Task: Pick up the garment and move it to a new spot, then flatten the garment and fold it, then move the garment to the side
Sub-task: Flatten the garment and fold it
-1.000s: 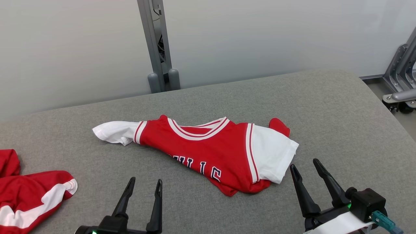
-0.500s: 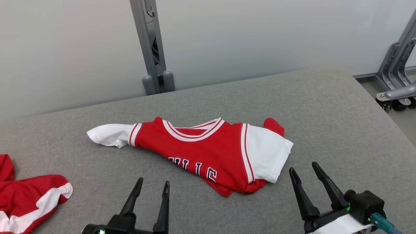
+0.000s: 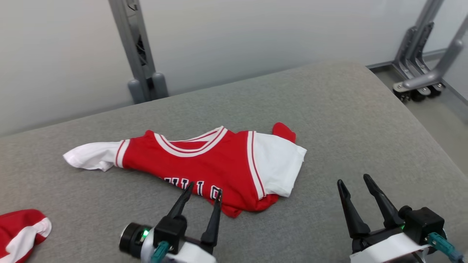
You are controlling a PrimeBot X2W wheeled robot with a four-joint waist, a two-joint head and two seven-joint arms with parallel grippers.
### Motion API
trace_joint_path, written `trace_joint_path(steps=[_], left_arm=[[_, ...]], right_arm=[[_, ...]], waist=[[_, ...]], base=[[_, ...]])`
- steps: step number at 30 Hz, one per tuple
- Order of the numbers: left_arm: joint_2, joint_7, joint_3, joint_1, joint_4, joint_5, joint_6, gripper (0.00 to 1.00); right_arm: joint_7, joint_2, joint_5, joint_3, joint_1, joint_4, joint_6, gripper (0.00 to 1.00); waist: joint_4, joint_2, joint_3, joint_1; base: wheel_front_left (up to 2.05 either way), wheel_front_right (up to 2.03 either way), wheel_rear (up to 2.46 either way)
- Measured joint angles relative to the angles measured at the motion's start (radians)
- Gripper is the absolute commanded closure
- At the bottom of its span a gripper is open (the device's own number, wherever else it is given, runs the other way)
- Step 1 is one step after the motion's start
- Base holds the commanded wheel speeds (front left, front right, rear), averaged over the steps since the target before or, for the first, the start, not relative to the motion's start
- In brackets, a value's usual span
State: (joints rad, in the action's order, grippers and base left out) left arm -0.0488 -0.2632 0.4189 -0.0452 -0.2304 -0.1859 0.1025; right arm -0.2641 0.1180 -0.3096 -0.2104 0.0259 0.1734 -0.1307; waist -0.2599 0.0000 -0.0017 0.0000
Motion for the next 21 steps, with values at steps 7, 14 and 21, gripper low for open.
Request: trace_joint_path(steps=[7,14,21], left_arm=[[0.002,0.028,0.136,-0.187,-0.094,-0.003,-0.015,0.0],[0.001,0.099,0.287,-0.407,-0.226,-0.03,-0.043,0.0],[0.001,0.137,0.431,-0.577,-0.349,-0.113,-0.042,0.0]], right_arm=[[0.0,-0.008,-0.002,0.023,0.023,0.008,0.0,0.0],[0.0,-0.03,-0.017,0.014,0.073,0.013,0.0,0.0],[0.0,-0.046,-0.035,0.002,0.117,0.024,0.0,0.0]], waist=[[-0.073,0.0,0.058,0.0],[-0.144,0.0,0.146,0.0],[-0.215,0.0,0.229,0.0]], base=[[0.0,0.0,0.0],[0.0,0.0,0.0],[0.0,0.0,0.0]])
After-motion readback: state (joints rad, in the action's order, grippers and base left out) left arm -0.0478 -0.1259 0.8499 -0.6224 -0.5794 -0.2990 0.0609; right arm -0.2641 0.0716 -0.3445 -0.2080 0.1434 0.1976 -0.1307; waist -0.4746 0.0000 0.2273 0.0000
